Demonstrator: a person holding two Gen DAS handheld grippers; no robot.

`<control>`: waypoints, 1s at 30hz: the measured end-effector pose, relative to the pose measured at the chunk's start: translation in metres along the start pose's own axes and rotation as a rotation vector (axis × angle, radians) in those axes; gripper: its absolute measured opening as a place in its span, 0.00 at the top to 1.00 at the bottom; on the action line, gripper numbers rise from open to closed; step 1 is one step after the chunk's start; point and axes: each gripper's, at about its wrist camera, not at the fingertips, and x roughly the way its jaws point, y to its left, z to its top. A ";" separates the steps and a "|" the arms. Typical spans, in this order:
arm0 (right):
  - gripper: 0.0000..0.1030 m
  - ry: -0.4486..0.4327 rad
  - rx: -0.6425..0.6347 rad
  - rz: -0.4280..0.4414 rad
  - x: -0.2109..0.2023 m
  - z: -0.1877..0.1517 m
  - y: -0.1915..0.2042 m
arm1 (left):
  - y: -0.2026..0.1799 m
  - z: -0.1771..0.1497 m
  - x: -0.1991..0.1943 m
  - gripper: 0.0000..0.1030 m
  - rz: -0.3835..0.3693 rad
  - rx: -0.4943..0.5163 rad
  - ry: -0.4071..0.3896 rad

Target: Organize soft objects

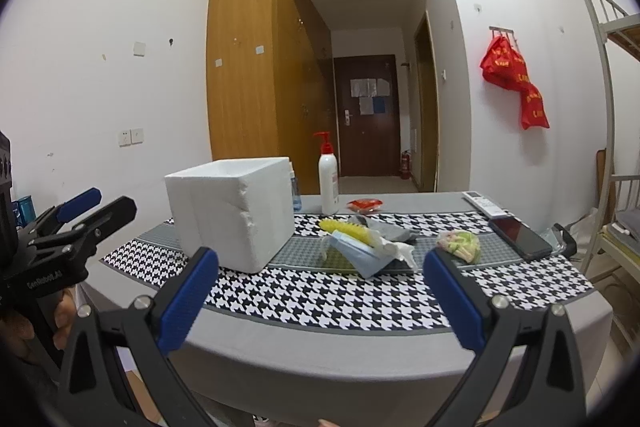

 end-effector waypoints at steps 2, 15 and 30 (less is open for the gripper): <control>0.00 0.001 0.001 0.000 0.000 0.000 0.000 | 0.002 0.000 0.001 0.01 0.001 -0.008 -0.003; 0.00 0.006 0.001 0.002 -0.001 -0.002 0.001 | -0.001 -0.002 0.003 0.01 -0.022 -0.003 0.016; 0.00 0.008 0.002 0.006 0.000 -0.001 0.000 | 0.001 0.000 -0.001 0.01 -0.014 -0.007 -0.007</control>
